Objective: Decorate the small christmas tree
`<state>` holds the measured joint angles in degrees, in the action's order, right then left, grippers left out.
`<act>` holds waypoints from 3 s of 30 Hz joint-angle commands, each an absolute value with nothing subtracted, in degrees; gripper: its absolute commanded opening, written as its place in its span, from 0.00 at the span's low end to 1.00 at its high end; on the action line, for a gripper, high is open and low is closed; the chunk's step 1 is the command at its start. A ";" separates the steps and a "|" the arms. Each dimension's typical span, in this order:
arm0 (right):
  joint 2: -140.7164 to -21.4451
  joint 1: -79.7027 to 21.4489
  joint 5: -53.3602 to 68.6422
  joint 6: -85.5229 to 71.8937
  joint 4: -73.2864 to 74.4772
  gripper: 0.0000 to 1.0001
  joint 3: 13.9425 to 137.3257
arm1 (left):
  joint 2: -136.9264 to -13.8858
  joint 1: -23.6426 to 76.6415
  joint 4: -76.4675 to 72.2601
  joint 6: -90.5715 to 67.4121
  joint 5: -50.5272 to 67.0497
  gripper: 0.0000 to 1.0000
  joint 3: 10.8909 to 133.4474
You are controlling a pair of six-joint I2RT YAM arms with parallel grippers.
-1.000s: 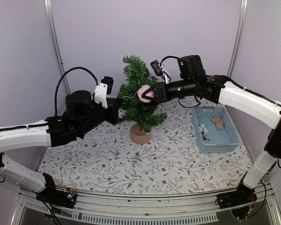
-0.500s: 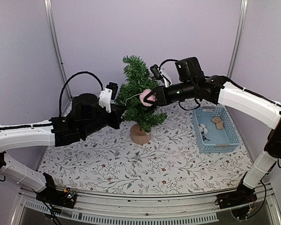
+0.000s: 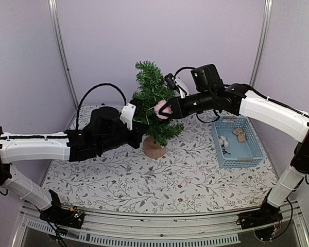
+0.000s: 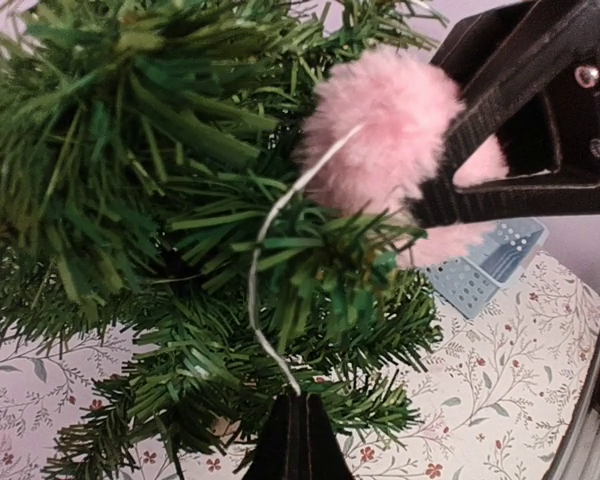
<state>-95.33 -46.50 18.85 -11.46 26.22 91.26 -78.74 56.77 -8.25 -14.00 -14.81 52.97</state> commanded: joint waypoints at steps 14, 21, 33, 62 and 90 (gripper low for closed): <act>-96.06 -46.94 18.41 -10.90 26.20 0.00 90.47 | -85.26 62.37 -1.74 -13.58 -13.84 0.00 69.94; -96.00 -46.97 18.54 -10.69 25.97 0.00 90.15 | -85.87 63.55 4.67 -17.74 -19.09 0.00 75.11; -95.54 -47.05 18.31 -10.28 25.75 0.00 89.41 | -83.77 61.36 7.08 -19.41 -22.18 0.00 76.65; -95.97 -47.06 18.12 -10.56 26.14 0.00 89.56 | -75.71 55.91 8.15 -26.64 -20.32 0.00 64.95; -89.49 -47.07 23.52 -8.58 23.84 0.45 83.10 | -79.40 53.70 7.49 -30.13 -16.49 0.00 62.54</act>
<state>-93.17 -46.65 21.45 -9.34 25.89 84.31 -79.11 54.52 8.82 -29.80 -17.26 63.53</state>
